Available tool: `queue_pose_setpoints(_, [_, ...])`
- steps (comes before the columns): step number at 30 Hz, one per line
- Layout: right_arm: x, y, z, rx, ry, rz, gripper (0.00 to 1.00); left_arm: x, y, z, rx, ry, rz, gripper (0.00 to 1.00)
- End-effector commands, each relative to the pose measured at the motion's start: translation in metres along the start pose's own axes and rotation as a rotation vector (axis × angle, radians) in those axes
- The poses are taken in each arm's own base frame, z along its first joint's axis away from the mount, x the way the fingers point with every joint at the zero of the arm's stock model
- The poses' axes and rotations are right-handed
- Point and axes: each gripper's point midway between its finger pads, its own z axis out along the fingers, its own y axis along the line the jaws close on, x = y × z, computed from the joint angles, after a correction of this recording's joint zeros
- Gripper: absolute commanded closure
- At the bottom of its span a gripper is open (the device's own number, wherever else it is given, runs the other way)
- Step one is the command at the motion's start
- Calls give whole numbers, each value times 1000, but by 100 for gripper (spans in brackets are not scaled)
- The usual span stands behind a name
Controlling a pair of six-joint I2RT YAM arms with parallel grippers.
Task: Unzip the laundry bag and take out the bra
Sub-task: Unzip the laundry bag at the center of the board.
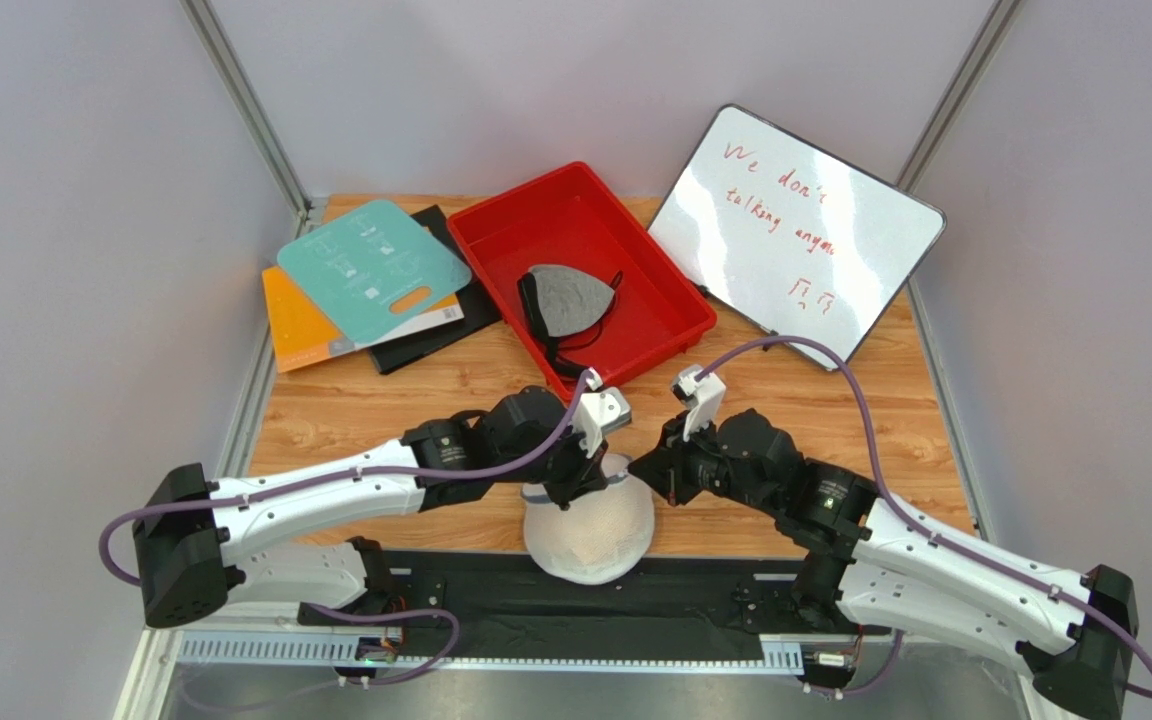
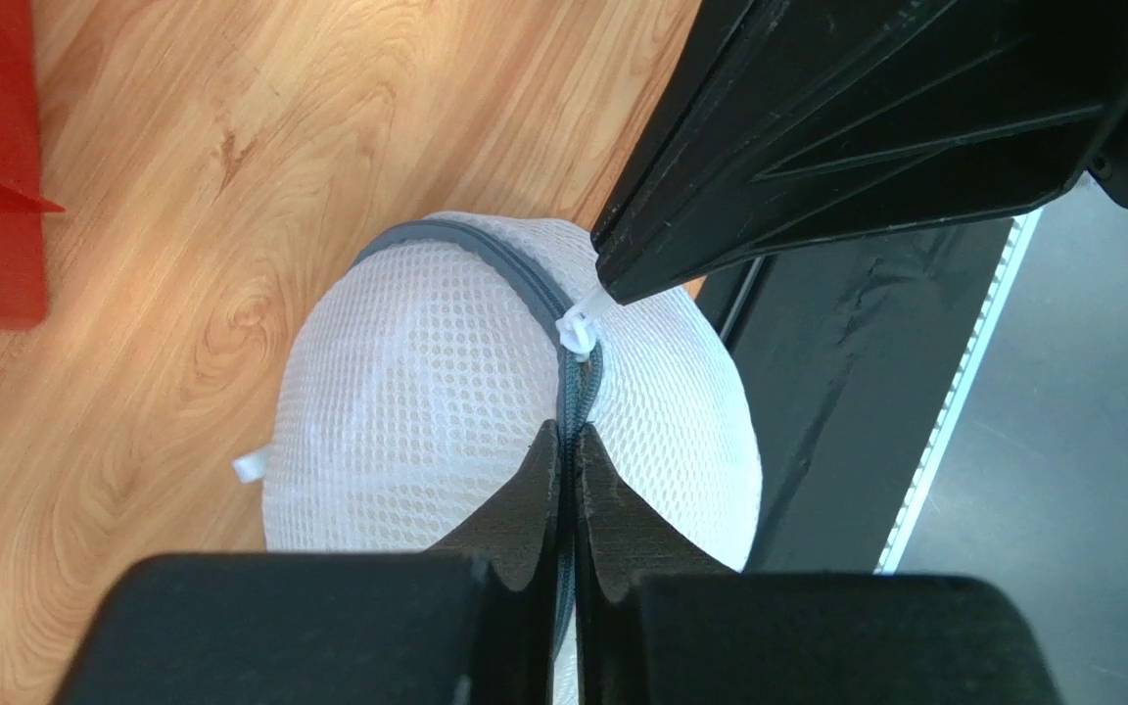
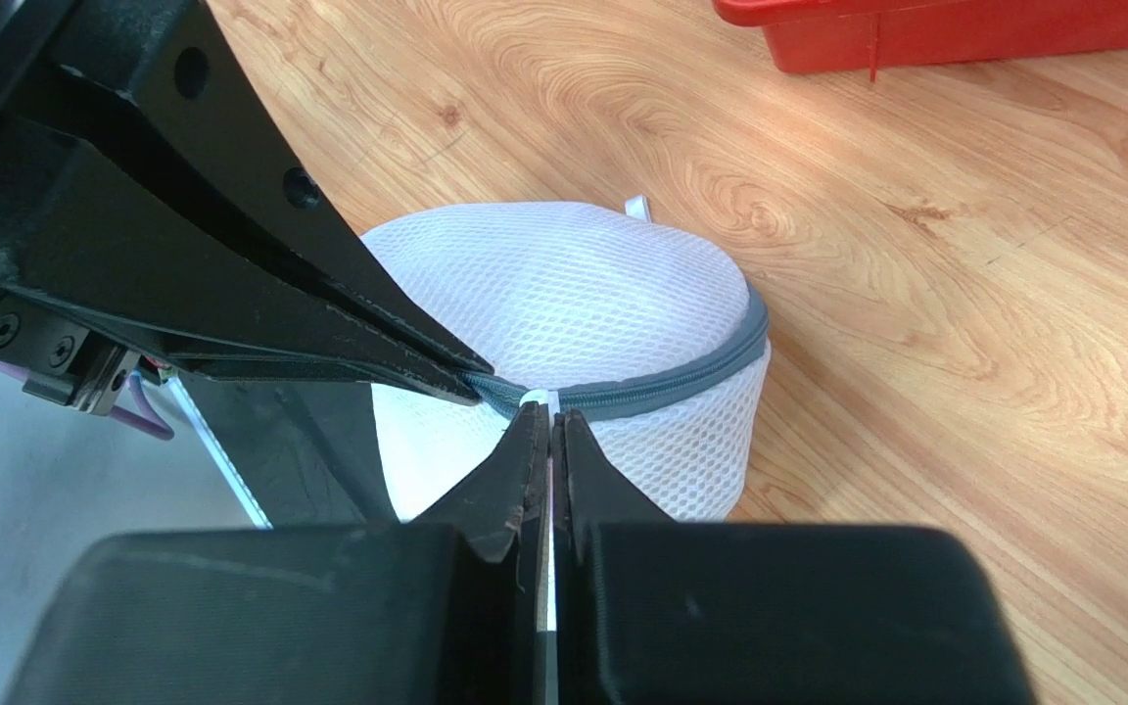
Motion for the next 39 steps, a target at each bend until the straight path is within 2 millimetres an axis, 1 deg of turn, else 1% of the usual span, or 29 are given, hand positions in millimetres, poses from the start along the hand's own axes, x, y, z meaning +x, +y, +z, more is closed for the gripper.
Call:
queue_pose_setpoints(1, [-20,0,-2,29,-63,-22,100,-4,4,-7,-16,-20,12,100])
queue_pose_setpoints(5, [-18,-6,-2,55,-60,-25,100,-2,9,-12,-33,-31,18,100])
queue_pose_setpoints(13, [-15,-17,-2,106,-57,-36,100,-3,11,-24,-30,-68,38,100])
queue_pose_setpoints(18, [-12,-23,-2,131,-51,-38,100,0,14,-31,-40,-67,52,100])
queue_pose_setpoints(21, [-13,-23,-2,129,-55,-35,100,1,16,-38,-57,-75,59,100])
queue_pose_setpoints(24, [-14,-14,-2,87,-52,-23,100,-2,17,-47,-66,-102,64,100])
queue_pose_setpoints(25, [-14,-11,-1,74,-46,-18,100,-1,16,-48,-60,-105,68,98])
queue_pose_setpoints(26, [-16,-6,1,51,-54,-12,100,-1,14,-48,-51,-108,69,92])
queue_pose_setpoints(27, [-14,0,2,17,-43,-6,100,-2,12,-49,-42,-111,65,74])
queue_pose_setpoints(29, [-15,9,7,-20,-42,-2,100,-5,12,-49,-42,-118,66,58])
queue_pose_setpoints(30, [-14,13,9,-35,-37,0,100,-6,13,-47,-46,-116,69,48])
queue_pose_setpoints(31, [-12,16,11,-49,-35,3,100,-8,13,-47,-47,-118,70,47])
queue_pose_setpoints(32, [-16,19,13,-61,-49,5,100,-14,12,-47,-42,-132,79,47])
queue_pose_setpoints(33, [-13,25,14,-94,-37,9,100,-14,11,-44,-35,-124,88,47])
queue_pose_setpoints(35, [-14,26,15,-97,-41,9,100,-22,10,-42,-33,-136,90,46])
queue_pose_setpoints(37, [-14,25,16,-92,-42,-4,100,-26,9,-37,-28,-126,84,43])
queue_pose_setpoints(38, [-13,24,15,-89,-42,-7,100,-28,8,-34,-20,-128,80,41])
queue_pose_setpoints(39, [-16,23,14,-86,-51,-10,100,-25,9,-26,-16,-108,74,38])
